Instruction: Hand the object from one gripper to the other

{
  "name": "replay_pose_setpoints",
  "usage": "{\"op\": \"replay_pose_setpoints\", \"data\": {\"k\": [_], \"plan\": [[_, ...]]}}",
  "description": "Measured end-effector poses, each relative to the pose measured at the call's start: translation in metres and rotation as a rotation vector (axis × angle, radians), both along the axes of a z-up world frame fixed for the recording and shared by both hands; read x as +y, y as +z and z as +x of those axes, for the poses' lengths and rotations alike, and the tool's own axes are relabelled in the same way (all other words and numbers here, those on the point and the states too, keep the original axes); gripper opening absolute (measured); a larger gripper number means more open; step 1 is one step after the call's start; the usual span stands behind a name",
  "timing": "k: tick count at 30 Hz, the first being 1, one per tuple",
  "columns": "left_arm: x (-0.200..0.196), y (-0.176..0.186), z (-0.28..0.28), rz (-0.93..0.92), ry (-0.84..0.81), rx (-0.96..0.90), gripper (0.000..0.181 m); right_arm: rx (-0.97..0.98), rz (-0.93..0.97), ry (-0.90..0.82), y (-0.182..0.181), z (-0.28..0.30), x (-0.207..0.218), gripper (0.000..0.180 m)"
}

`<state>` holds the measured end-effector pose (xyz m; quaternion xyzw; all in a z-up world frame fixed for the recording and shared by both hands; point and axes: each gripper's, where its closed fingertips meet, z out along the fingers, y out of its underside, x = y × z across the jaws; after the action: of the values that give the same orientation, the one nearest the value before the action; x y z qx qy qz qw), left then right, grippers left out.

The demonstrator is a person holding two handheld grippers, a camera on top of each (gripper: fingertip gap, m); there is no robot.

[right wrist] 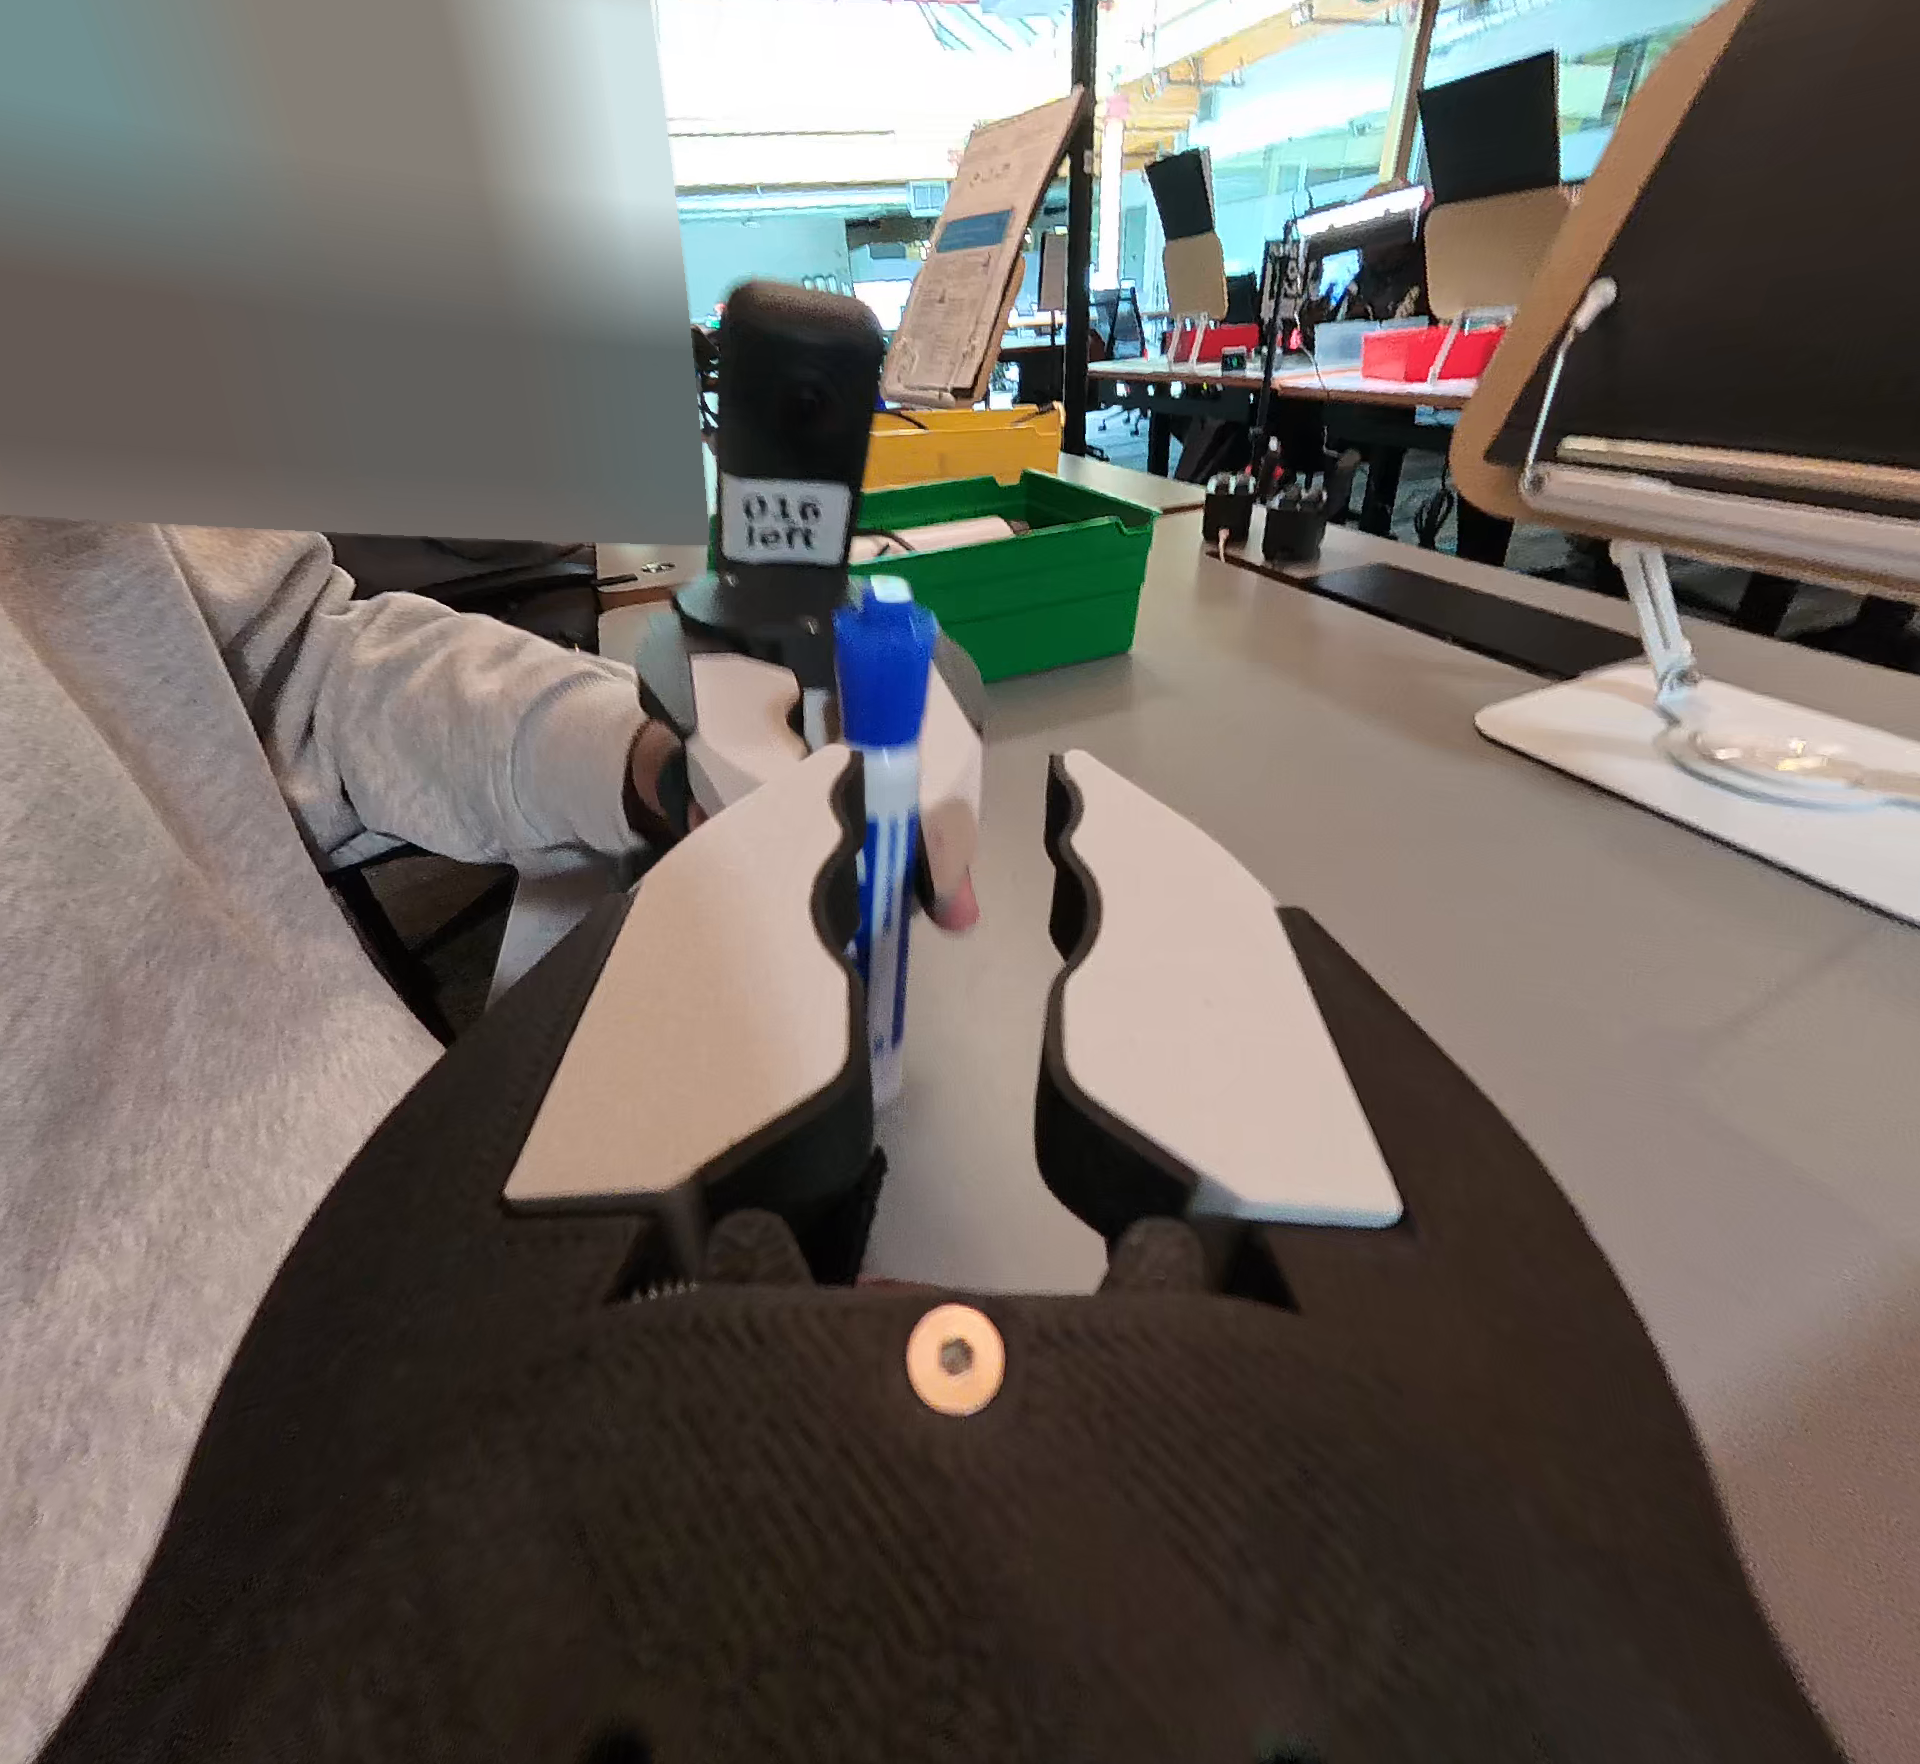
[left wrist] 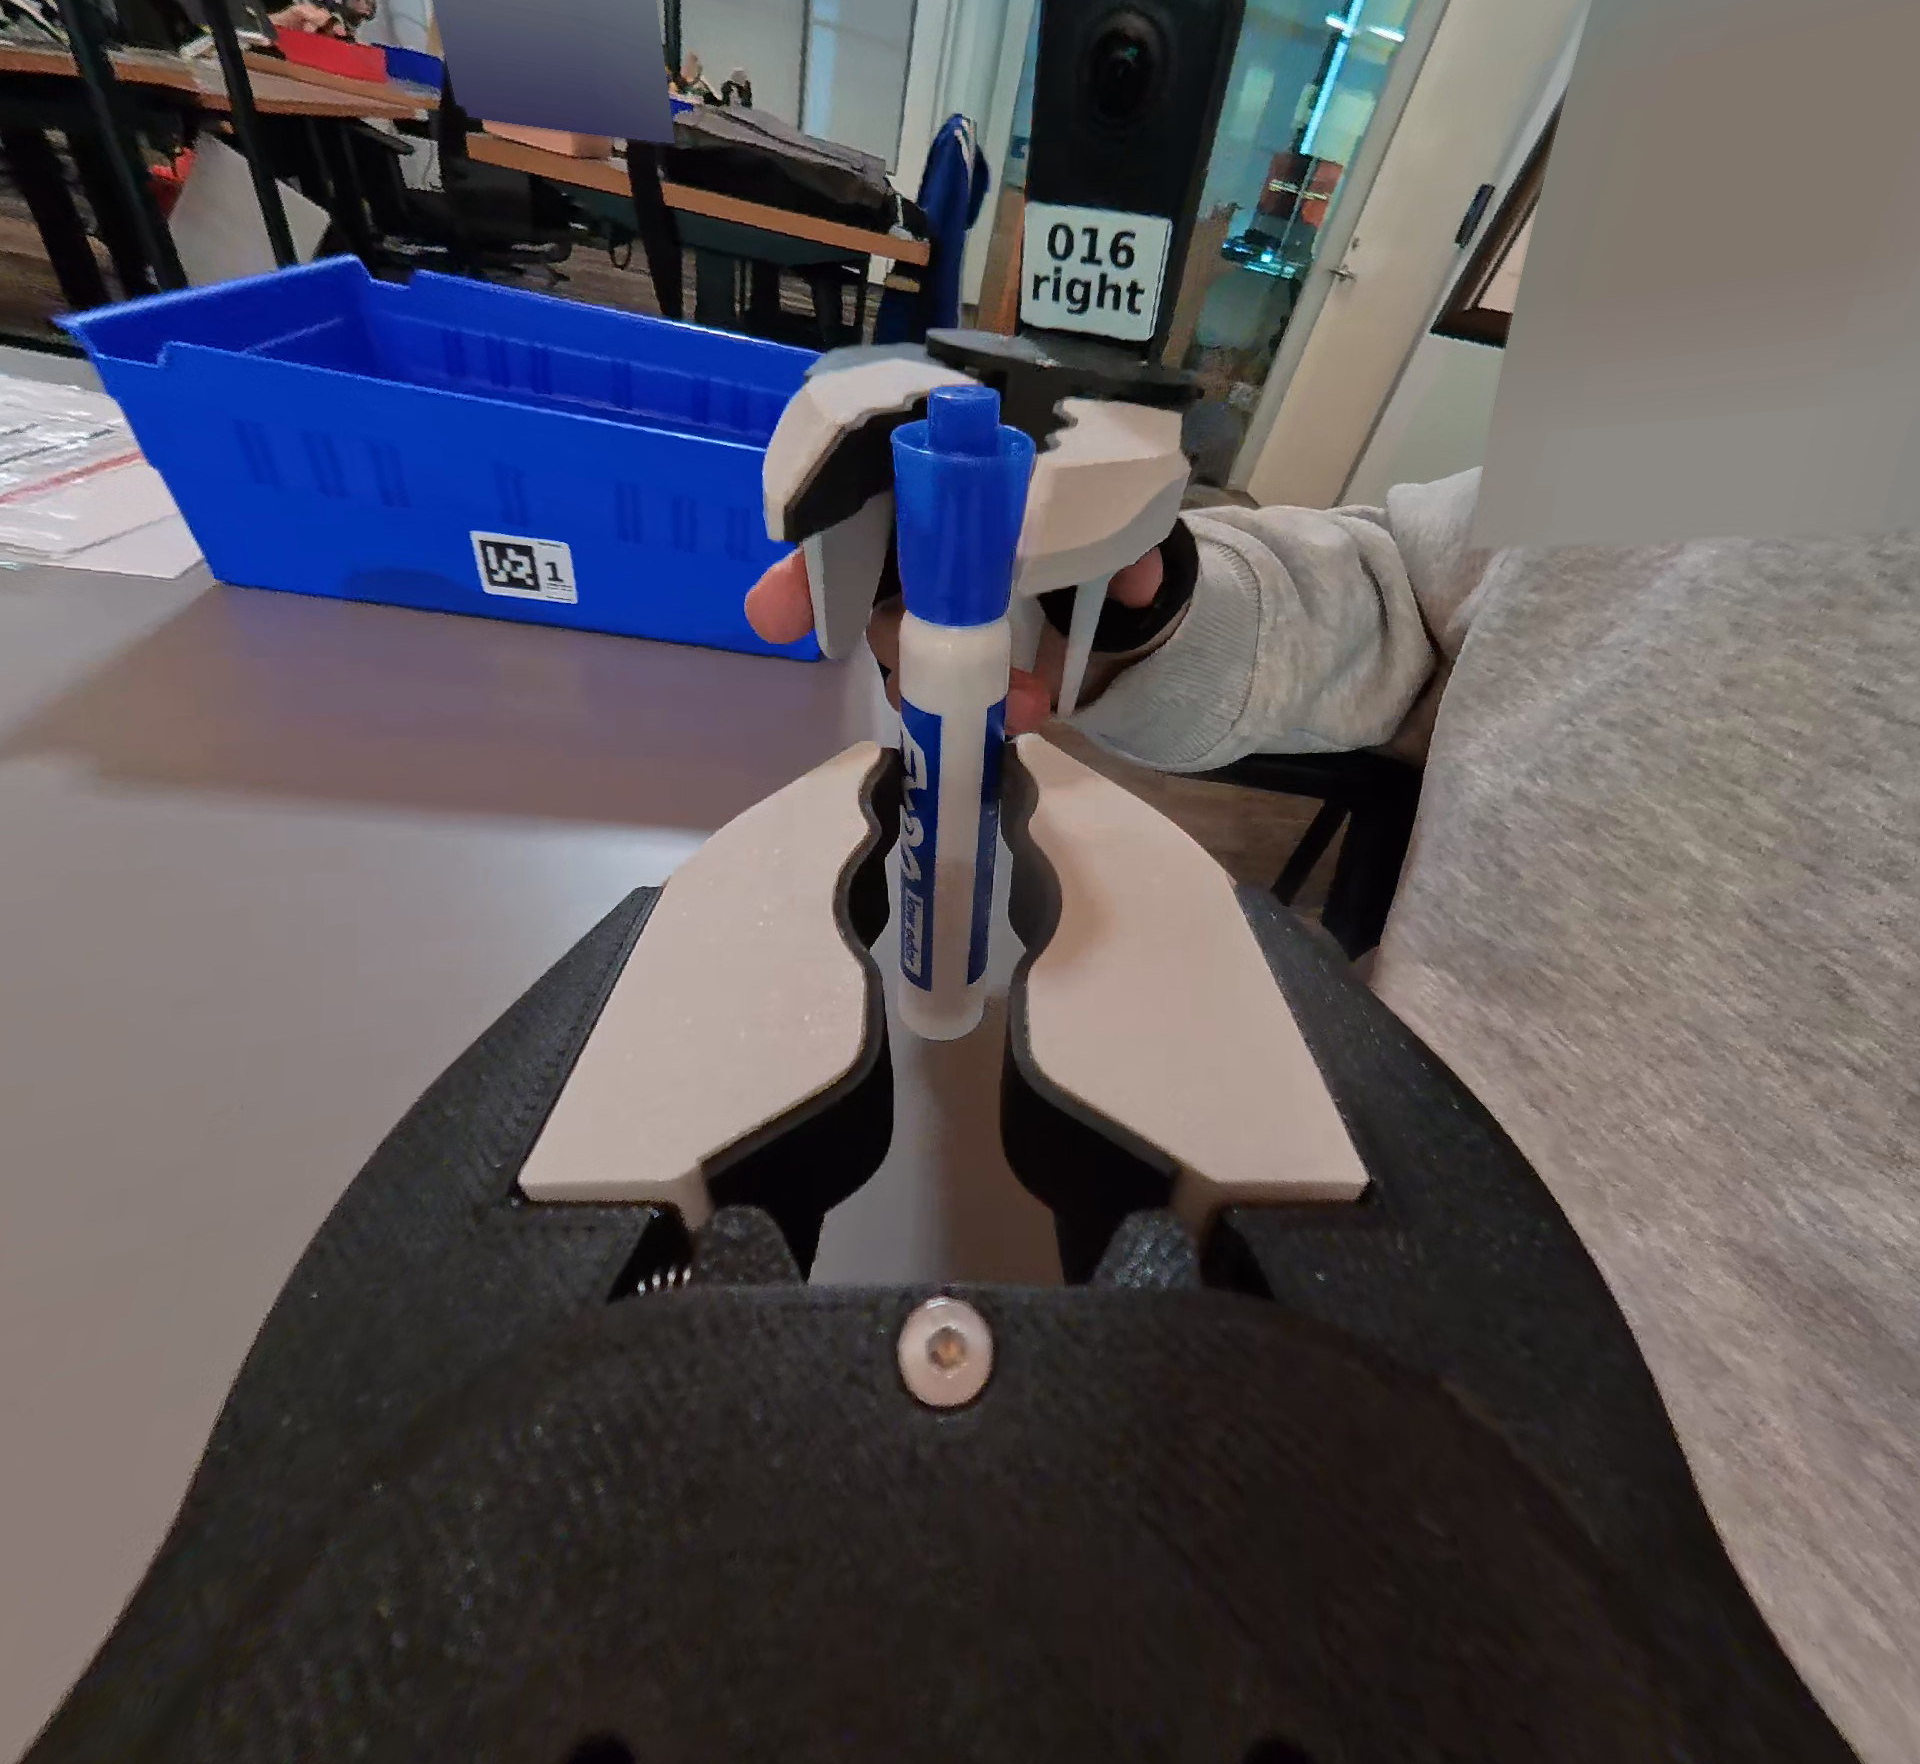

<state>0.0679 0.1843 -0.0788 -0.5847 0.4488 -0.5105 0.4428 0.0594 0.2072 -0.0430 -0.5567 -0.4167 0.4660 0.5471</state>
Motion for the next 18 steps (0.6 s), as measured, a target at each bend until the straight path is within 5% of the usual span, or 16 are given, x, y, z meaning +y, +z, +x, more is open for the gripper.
{"op": "replay_pose_setpoints", "data": {"k": [18], "plan": [[0.006, 0.035, -0.018, 0.056, 0.044, -0.053, 0.019, -0.127, -0.097, 0.116, -0.049, -0.034, -0.019, 0.027]]}}
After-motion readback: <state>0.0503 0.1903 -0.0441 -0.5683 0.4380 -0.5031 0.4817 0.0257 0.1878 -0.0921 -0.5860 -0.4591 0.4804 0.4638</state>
